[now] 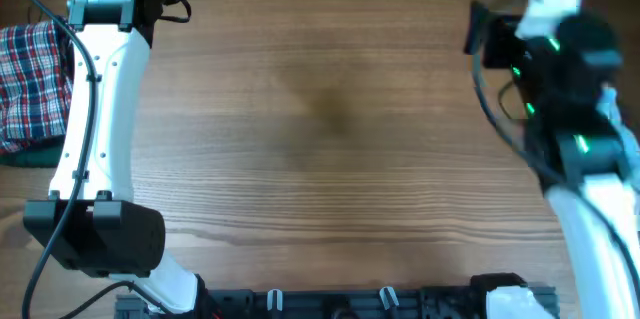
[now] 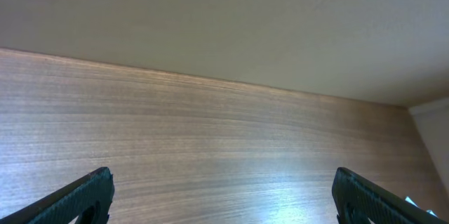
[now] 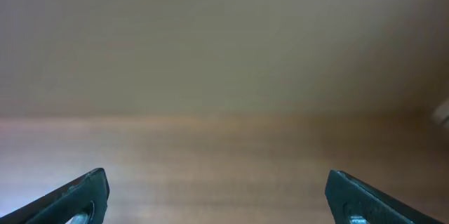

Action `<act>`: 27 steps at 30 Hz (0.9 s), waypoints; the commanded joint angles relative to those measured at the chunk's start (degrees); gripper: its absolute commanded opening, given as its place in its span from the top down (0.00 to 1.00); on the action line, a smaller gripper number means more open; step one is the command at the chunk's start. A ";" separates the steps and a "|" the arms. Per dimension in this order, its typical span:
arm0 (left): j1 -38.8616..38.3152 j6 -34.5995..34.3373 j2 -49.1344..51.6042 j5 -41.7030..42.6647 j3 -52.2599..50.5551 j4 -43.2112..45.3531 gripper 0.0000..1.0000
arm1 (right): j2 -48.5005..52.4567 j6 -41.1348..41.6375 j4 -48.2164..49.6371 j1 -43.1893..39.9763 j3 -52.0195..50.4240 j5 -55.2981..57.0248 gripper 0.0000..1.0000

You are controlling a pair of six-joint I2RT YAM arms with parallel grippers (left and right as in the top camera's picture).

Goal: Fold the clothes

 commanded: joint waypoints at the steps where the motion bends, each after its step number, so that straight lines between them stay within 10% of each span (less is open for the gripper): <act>1: 0.11 -0.50 -0.55 0.48 0.07 0.02 0.00 | -12.20 0.00 -0.09 0.09 -5.42 0.76 0.01; 13: 0.11 -0.50 -0.55 0.48 0.07 0.02 0.00 | -59.78 0.20 2.08 0.07 -43.23 0.68 0.00; 27: 0.11 -0.50 -0.55 0.48 0.07 0.02 0.00 | -64.08 4.07 28.20 -0.02 -66.05 -0.11 0.00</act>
